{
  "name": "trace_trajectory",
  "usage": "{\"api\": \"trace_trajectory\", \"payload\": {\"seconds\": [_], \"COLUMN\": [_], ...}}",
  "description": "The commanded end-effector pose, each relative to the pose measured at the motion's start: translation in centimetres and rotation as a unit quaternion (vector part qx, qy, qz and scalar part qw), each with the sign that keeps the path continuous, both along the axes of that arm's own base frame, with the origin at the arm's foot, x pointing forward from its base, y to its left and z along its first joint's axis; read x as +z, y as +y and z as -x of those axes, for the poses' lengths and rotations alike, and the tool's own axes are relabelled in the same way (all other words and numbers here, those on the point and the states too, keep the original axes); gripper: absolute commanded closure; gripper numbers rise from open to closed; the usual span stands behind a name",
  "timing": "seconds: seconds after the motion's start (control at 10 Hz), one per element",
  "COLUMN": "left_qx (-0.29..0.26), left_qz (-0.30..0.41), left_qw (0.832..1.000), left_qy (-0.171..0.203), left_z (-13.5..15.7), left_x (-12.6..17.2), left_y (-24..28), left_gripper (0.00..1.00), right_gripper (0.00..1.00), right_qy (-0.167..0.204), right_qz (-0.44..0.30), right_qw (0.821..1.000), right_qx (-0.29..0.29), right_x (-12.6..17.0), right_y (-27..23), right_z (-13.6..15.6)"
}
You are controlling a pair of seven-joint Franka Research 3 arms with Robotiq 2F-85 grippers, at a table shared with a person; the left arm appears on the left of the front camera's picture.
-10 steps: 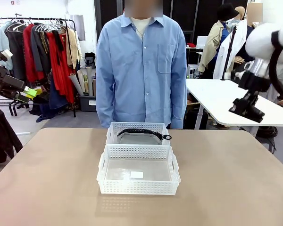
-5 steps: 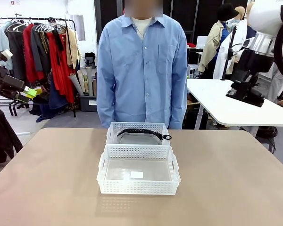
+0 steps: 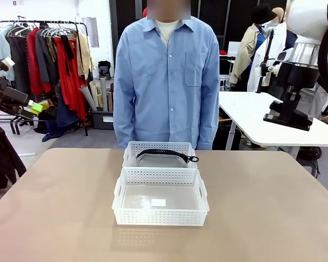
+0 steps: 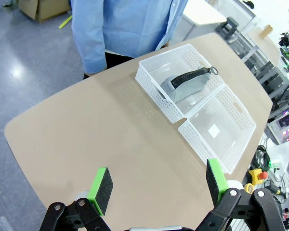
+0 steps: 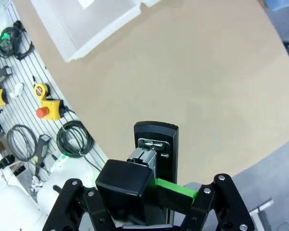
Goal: Distribute items into two baskets.
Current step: Pick up the Stapler that the person points to, then place the picked Stapler into the Organizing basket as instructed by the person.
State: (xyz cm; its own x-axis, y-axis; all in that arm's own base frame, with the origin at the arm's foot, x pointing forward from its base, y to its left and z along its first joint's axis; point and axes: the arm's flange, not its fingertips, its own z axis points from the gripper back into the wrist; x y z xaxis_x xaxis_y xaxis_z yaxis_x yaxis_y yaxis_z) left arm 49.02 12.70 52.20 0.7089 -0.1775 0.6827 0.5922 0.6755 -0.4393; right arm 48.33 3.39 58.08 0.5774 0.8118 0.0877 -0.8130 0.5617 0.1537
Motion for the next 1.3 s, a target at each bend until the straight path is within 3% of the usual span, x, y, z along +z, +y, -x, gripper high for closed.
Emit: {"api": "trace_trajectory", "payload": {"seconds": [0.0,1.2], "left_qx": [-0.003,-0.003], "left_qz": [-0.006,-0.006], "left_qw": [1.0,1.0], "left_qy": [0.001,0.001], "left_z": [0.16,0.16], "left_x": [0.04,0.04], "left_y": [0.05,0.05], "left_gripper": [0.0,0.0], "right_gripper": [1.0,1.0], "right_qy": [-0.018,-0.018], "right_qz": [0.002,0.002], "right_qw": [1.0,1.0], "right_qx": [-0.017,-0.017], "right_x": [0.6,0.6], "right_y": [0.26,0.26], "right_z": [-0.18,-0.18]}}
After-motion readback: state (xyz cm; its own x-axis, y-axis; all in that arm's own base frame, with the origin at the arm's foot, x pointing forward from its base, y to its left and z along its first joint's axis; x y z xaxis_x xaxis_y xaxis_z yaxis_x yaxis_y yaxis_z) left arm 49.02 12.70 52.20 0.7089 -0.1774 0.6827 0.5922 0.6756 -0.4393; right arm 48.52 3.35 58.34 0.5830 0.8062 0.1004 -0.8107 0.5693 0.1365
